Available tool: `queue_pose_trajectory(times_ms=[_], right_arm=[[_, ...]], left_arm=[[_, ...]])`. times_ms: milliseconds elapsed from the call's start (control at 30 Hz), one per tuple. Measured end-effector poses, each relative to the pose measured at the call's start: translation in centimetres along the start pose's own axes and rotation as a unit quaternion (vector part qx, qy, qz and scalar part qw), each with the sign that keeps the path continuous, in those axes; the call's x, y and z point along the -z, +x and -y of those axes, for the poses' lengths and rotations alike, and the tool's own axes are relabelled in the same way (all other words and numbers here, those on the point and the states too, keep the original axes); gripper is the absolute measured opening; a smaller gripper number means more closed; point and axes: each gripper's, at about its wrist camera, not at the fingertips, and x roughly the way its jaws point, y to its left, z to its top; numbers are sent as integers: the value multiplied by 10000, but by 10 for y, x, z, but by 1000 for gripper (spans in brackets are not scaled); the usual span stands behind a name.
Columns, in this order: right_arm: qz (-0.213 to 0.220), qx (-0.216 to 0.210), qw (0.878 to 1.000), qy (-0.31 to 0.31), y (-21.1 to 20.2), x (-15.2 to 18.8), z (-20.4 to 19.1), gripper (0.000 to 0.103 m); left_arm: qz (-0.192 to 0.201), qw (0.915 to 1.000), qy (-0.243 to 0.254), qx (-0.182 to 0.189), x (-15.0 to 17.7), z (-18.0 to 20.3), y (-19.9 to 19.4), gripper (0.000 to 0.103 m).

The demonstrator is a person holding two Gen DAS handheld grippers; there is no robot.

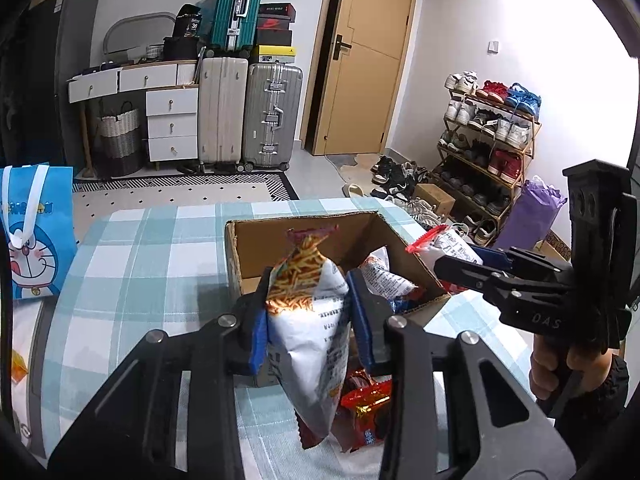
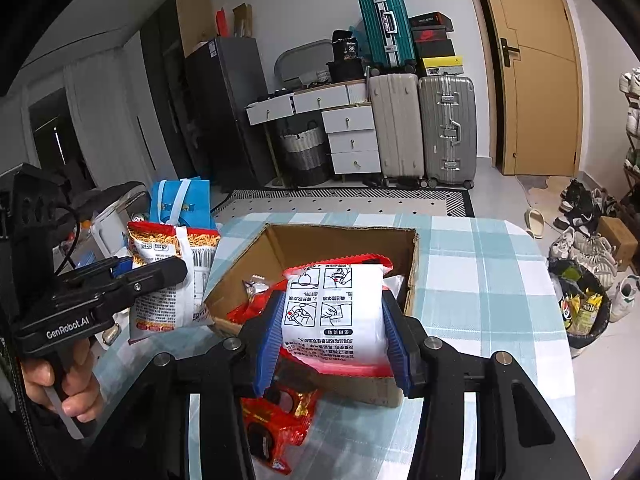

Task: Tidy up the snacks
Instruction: 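Lift the noodle snack bag and white-red packet and carry both over the box, then open both grippers to drop the snacks into the box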

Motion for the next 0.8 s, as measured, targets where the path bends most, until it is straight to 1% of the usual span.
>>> queue_pose_trajectory(times_ms=[433, 800], right_arm=[[-23, -83, 9999, 71, 22, -11, 8, 47], [-126, -159, 9998, 45, 49, -12, 5, 47]], left_arm=[[37, 10000, 4, 38, -21, -1, 30, 29], [-48, 10000, 20, -21, -38, -5, 75, 29]])
